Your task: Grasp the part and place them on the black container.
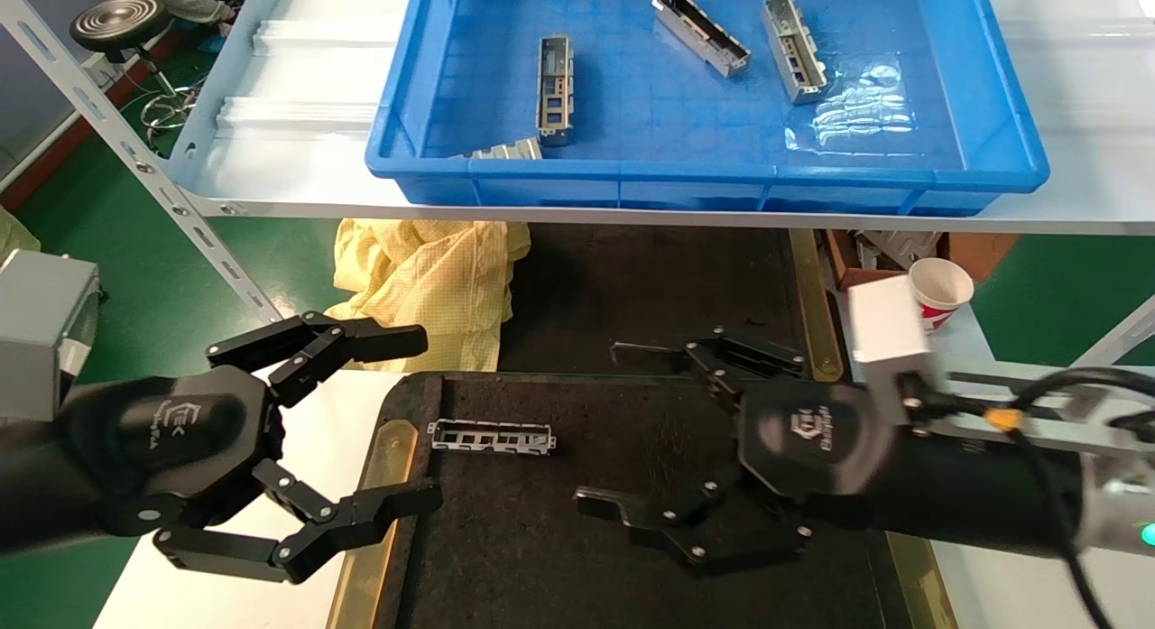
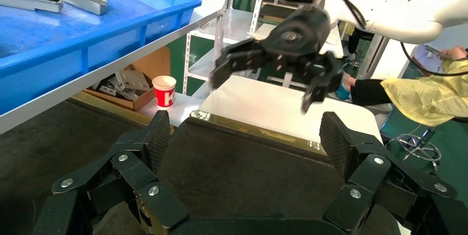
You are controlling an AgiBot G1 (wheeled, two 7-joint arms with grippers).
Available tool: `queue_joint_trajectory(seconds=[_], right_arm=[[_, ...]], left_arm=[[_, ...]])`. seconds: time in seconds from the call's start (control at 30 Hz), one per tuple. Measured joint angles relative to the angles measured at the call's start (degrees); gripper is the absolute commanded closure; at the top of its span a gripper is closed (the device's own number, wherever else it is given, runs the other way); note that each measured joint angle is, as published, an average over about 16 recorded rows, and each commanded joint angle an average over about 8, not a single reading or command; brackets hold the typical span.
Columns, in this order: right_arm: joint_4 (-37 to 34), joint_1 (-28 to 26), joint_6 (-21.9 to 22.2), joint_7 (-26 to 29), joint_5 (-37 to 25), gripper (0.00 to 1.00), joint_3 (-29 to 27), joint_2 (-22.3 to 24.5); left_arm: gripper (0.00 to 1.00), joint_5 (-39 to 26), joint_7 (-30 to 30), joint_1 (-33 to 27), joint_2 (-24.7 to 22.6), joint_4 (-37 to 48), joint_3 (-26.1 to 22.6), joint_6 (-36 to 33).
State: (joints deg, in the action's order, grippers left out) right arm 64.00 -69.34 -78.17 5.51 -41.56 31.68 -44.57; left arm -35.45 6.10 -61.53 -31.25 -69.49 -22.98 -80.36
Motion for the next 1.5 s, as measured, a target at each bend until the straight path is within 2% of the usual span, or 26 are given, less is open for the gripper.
queue_joint_trajectory(seconds=[0.37,0.6,1.5], right_arm=[[7.1,5.8,-5.6,3.9,-0.2,0.0,-11.6,7.1],[9.9,8.0,-7.8,5.2,-0.3,0.0,-16.2,9.8],[9.7,7.9,-7.6,5.2,-0.3,0.0,-15.8,9.6]], left_arm=[[0.0,0.0,0.0,0.0,0.0,0.0,0.0,0.0],[0.0,0.0,0.0,0.0,0.0,0.0,0.0,0.0],[0.0,0.0,0.0,0.0,0.0,0.0,0.0,0.0]])
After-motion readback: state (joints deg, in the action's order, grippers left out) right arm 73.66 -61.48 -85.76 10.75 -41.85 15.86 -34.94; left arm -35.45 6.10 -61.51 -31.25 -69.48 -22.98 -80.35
